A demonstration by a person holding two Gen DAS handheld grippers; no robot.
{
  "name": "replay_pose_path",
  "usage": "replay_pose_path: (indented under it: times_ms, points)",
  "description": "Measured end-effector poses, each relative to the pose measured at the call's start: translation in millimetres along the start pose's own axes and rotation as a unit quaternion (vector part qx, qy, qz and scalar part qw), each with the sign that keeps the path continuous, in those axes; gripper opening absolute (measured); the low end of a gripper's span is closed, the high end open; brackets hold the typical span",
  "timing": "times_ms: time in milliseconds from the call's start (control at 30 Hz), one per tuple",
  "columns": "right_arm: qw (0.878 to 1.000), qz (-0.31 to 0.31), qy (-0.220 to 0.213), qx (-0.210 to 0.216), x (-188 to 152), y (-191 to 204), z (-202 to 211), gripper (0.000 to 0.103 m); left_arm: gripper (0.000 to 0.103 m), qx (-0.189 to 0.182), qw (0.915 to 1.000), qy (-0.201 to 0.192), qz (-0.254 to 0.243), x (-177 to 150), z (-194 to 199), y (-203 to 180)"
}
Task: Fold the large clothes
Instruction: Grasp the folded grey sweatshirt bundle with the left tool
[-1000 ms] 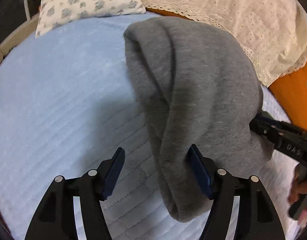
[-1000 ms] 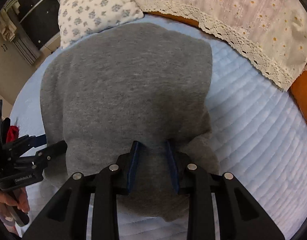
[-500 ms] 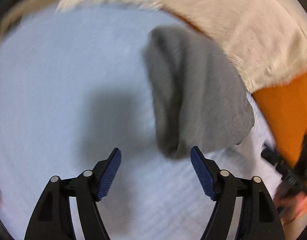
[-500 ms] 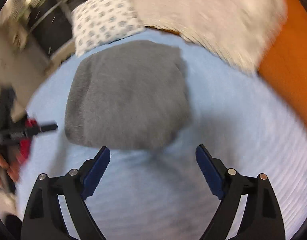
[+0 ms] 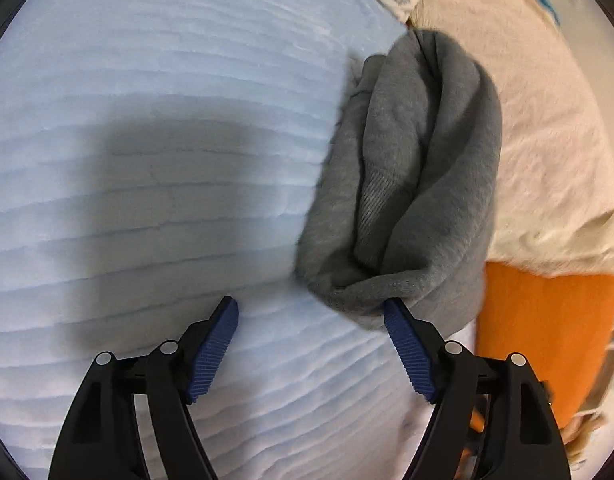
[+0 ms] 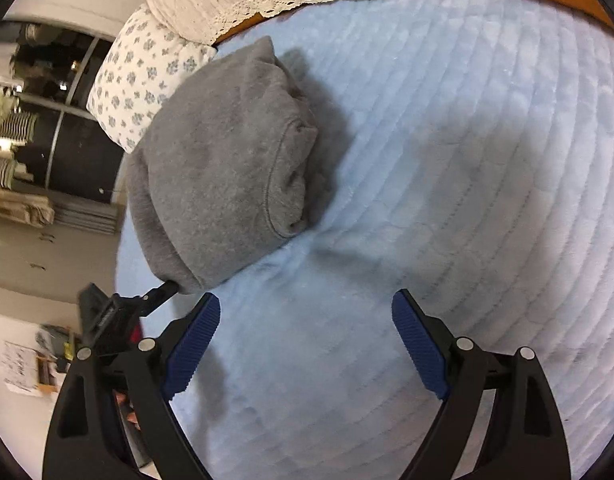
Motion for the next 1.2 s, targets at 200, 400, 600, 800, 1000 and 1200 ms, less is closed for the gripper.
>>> replay_pose_path:
  times_ms: [200, 400, 600, 800, 1000, 1200]
  points:
    - [0.999, -0.036, -0.005, 0.035, 12.3, -7.9, -1.0, 0.087, 0.073, -0.133, 0.9889, 0.015, 0.065, -14.2, 6.3, -1.1]
    - [0.996, -0.067, -0.004, 0.054, 16.8, -13.8, -11.1, 0.088, 0.074, -0.18, 0.982, 0.005, 0.057, -6.8, 5.7, -9.3]
    - [0.994, -0.08, 0.01, 0.071, 11.0, -14.1, -23.5, 0.088, 0.075, -0.152, 0.9874, 0.025, 0.039, 17.6, -21.8, -21.6]
    - [0.986, -0.129, 0.011, 0.106, 25.6, -15.0, -28.2, 0.094, 0.076, -0.135, 0.99, 0.041, 0.014, 38.8, -32.8, -35.1]
    - [0.974, -0.166, 0.026, 0.151, 40.1, -6.0, -39.9, 0.099, 0.077, -0.15, 0.9875, 0.048, -0.003, 54.7, -33.4, -40.6]
    - [0.96, -0.194, 0.054, 0.193, 46.0, 12.0, -61.6, 0.097, 0.077, -0.172, 0.9837, 0.051, -0.013, 57.0, -32.2, -39.6]
Point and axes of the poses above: each gripper's, at about its wrist camera, not at the fingertips, and z roughly against the way its jaws point, y to its left, x to its top, the point moved 10 cm from there along -z, roughly the way its jaws point, and after that the axes turned 3 degrees about y, right-handed, at the moved point
